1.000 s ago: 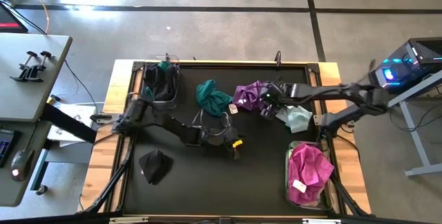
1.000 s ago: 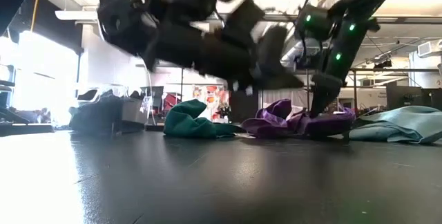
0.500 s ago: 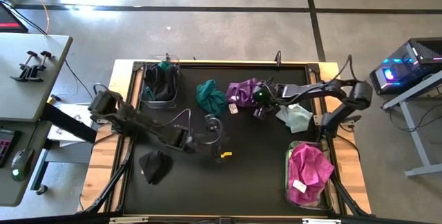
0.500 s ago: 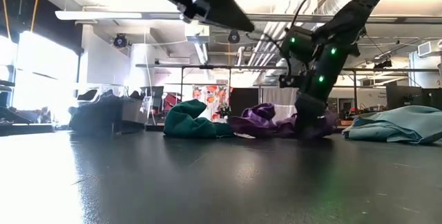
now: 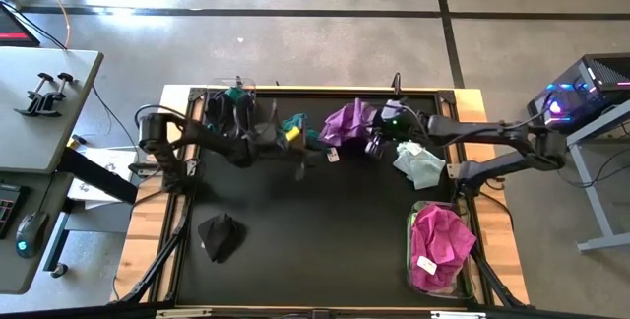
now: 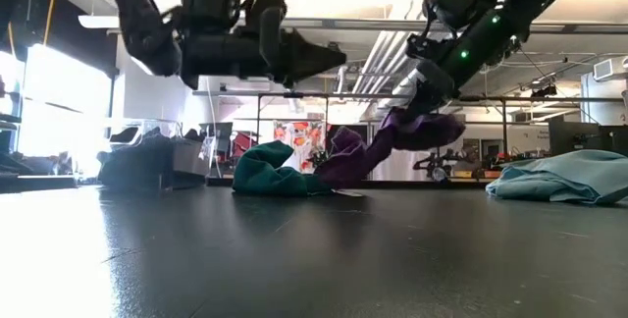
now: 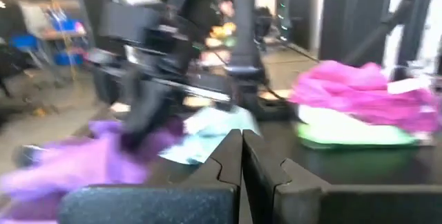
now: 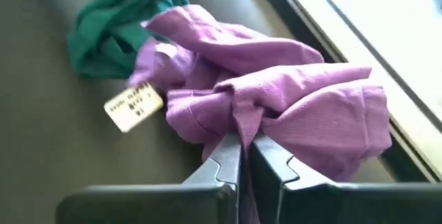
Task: Sort towels by color in basket
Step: Put the purple towel into the top transparent bin
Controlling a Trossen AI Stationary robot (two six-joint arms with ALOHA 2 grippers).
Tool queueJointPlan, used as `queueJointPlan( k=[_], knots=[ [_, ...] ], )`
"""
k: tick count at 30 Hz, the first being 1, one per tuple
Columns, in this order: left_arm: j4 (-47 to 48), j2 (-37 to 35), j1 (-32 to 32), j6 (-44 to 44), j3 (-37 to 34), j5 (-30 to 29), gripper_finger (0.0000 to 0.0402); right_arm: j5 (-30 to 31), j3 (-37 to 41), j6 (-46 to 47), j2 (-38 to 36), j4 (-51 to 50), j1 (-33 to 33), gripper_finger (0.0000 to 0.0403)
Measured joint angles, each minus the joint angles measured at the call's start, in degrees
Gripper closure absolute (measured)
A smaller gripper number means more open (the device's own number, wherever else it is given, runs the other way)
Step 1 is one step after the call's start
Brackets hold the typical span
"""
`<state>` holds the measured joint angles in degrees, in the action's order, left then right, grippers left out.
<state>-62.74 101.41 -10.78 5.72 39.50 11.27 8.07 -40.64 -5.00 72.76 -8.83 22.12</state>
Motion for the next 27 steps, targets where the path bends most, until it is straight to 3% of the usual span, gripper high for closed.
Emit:
queueJointPlan(
  k=[5,8,15,18,22,27],
  knots=[
    [-0.74,-0.39,-4.48,4.75,0.51,0.54,0.0401,-5.81,3.79,1.60,0.05,12.93,-0.38,0.0394],
    [-0.16,-0.42,-3.60,10.31,0.54,5.15,0.0392,-8.80,8.35,4.15,0.56,26.52,-2.23,0.0392],
    [0.20,-1.10,2.37,18.31,0.55,6.71,0.0306,-5.56,17.23,13.38,4.53,51.97,-9.59,0.0397],
    [0.71,-2.27,4.57,22.61,0.55,5.67,0.0256,0.81,17.67,14.57,7.02,59.21,-16.35,0.0396],
    [1.59,-3.96,7.22,29.19,0.56,-2.00,0.0192,11.75,15.50,12.86,10.23,60.76,-24.81,0.0396],
    [4.49,-4.28,9.91,30.79,0.59,-5.71,0.0144,15.54,11.74,9.73,11.69,60.89,-30.56,0.0396]
  ],
)
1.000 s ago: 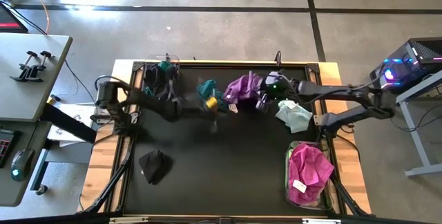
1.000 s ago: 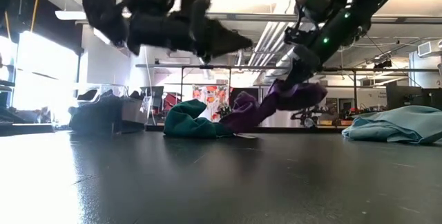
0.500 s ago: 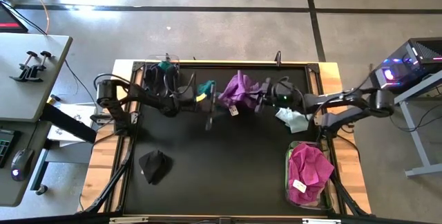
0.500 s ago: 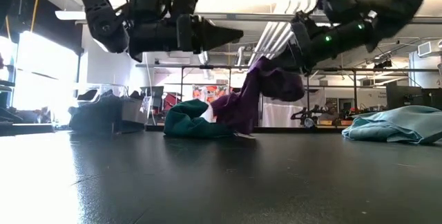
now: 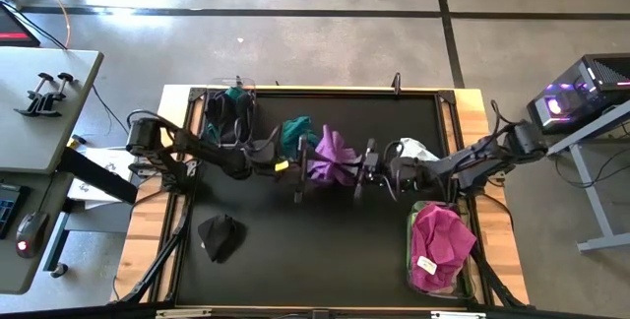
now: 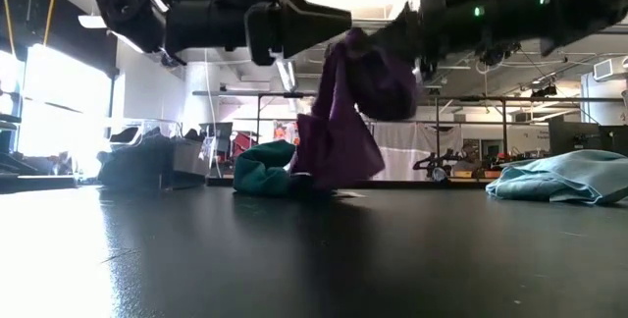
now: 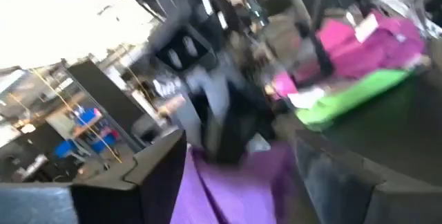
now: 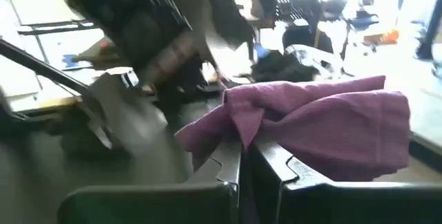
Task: Sort towels by color in basket
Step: Put the purple towel into the top transparent bin
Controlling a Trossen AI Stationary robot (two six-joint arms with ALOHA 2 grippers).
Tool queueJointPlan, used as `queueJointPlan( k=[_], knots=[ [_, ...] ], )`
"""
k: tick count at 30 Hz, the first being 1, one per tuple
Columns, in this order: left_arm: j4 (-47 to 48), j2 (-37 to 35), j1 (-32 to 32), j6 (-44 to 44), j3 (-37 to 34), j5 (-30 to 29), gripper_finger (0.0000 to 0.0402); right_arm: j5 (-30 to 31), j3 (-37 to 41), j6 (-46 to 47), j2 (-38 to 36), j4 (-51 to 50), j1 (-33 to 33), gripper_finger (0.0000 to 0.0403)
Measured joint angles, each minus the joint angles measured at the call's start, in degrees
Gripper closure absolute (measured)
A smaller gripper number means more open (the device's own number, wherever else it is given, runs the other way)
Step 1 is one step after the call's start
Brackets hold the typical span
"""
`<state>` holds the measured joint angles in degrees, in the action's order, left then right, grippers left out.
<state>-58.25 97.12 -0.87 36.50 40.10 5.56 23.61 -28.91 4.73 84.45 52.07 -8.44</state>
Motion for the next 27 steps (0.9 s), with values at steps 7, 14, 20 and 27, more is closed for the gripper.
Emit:
queueJointPlan(
  k=[7,14,20,27],
  knots=[
    [4.59,1.41,1.02,-3.56,0.09,-5.30,0.0136,0.35,-2.45,-1.98,-0.41,-0.17,-4.40,0.0396],
    [5.79,1.55,0.94,-5.47,0.00,-8.15,0.0137,-0.07,-2.62,-0.23,-0.32,0.65,-5.47,0.0396],
    [5.40,1.57,1.01,-5.97,0.17,-7.48,0.0149,-0.26,-2.62,-0.74,-0.32,1.56,-5.29,0.0396],
    [5.48,1.57,1.40,-9.68,2.06,-3.29,0.0207,-7.11,-2.62,-0.46,-0.32,2.41,-3.74,0.0388]
  ],
)
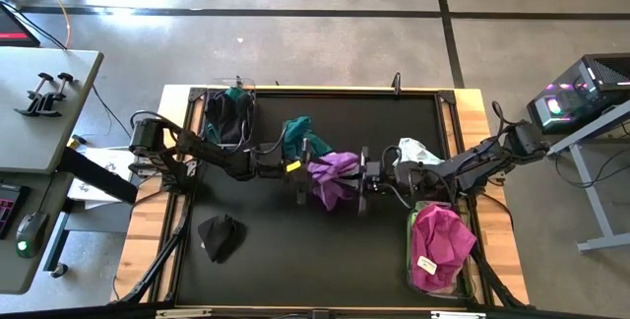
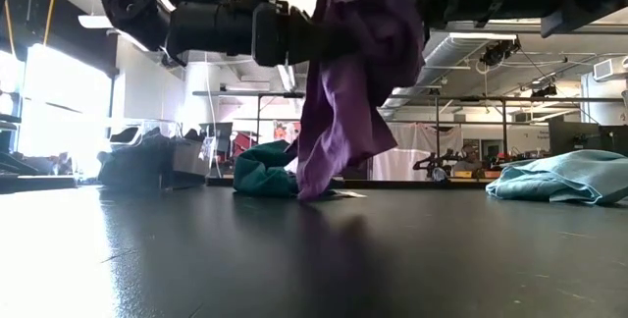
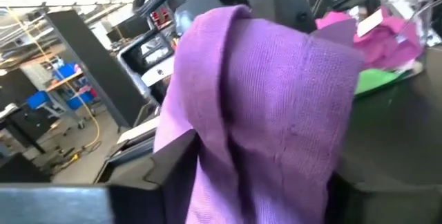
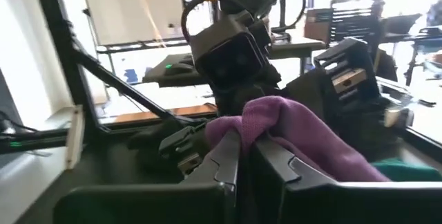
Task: Sort towels by color in basket
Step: Put the purple towel into the top transparent bin
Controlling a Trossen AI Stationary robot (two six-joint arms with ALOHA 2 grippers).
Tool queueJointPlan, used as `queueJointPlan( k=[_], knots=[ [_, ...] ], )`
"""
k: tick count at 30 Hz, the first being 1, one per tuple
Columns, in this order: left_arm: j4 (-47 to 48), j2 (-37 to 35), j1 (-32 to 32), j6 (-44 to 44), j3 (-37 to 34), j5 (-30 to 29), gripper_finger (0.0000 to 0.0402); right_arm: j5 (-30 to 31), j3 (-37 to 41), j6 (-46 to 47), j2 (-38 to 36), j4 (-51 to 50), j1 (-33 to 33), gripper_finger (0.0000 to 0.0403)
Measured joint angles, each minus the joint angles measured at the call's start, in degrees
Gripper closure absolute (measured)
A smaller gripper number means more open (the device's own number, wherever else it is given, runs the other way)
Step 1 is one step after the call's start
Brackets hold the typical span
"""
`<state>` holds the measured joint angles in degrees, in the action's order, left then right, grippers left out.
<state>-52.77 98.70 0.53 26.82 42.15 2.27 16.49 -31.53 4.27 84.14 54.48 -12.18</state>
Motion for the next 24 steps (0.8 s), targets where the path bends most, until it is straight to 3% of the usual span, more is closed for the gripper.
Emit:
queueJointPlan(
  k=[7,11,17,20,24],
  knots=[
    [-0.14,-0.01,1.79,0.72,0.06,-2.02,0.0308,-2.89,0.02,-0.41,0.00,0.37,0.12,0.0383],
    [2.31,-1.75,3.13,2.02,0.06,-8.55,0.0383,-2.82,0.09,-1.49,-0.16,1.22,0.08,0.0373],
    [17.54,-12.39,7.45,5.85,0.09,-28.39,0.0381,-7.93,0.08,-10.65,-1.55,14.28,-3.98,0.0324],
    [26.48,-19.82,10.02,7.28,0.11,-41.68,0.0389,-9.82,0.09,-16.87,-1.42,16.04,-6.20,0.0312],
    [34.08,-28.93,9.98,5.41,0.09,-61.18,0.0393,-9.17,0.09,-17.93,-1.24,14.89,-7.51,0.0309]
  ],
)
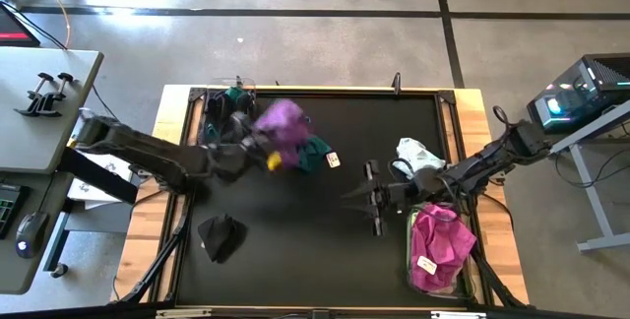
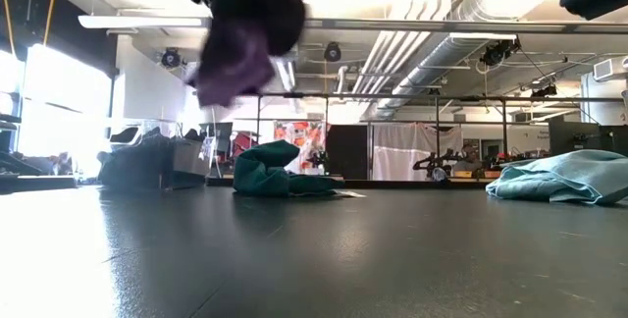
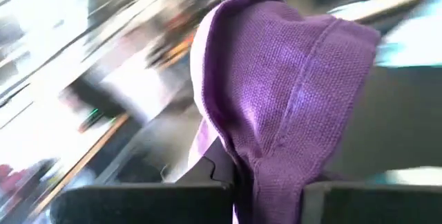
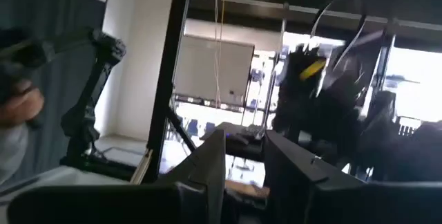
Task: Sort towels by color in basket
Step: Put the purple towel into the top transparent bin
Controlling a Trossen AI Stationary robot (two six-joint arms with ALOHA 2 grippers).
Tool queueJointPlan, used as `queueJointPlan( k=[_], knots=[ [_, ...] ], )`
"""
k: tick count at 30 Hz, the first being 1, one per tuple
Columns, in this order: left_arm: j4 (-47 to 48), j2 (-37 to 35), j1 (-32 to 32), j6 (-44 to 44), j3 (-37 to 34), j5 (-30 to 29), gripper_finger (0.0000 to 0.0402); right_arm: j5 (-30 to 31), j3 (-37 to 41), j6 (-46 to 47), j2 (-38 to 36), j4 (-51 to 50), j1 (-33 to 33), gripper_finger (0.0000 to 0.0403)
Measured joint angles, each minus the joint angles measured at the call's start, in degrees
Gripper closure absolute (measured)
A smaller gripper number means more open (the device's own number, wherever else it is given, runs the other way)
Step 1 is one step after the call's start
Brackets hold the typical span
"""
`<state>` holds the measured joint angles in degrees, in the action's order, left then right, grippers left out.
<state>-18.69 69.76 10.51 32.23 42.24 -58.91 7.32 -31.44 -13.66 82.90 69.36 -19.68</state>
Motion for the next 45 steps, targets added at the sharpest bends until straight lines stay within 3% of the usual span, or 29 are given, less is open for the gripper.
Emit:
queueJointPlan(
  k=[3,9,17,21,24,29,36,45],
  knots=[
    [2.83,-6.36,-2.69,-0.45,0.00,-8.91,0.0392,0.16,0.00,1.41,0.77,-0.46,0.00,0.0309],
    [11.07,-16.19,-15.63,-1.53,0.00,-11.16,0.0392,0.41,0.00,2.13,2.53,-0.48,0.10,0.0309],
    [34.49,-18.36,-36.90,-27.70,-0.02,1.62,0.0392,0.51,0.00,2.50,2.68,-0.50,0.18,0.0308],
    [41.58,-16.28,-46.43,-36.28,-0.04,16.34,0.0392,0.51,0.00,3.05,2.68,-0.55,0.18,0.0308],
    [44.00,-13.13,-51.33,-39.15,-0.04,22.62,0.0392,0.51,0.00,2.88,2.68,-0.85,0.18,0.0308],
    [44.02,-5.75,-55.17,-40.10,-0.04,29.14,0.0382,0.51,0.00,3.13,2.68,-1.46,0.18,0.0308],
    [44.17,2.86,-55.41,-38.88,-0.04,28.40,0.0339,0.49,0.00,4.82,2.68,-3.81,0.18,0.0308],
    [44.33,-0.15,-55.54,-37.09,-0.04,34.68,0.0224,0.49,0.00,4.85,2.68,-4.04,0.18,0.0308]
  ],
)
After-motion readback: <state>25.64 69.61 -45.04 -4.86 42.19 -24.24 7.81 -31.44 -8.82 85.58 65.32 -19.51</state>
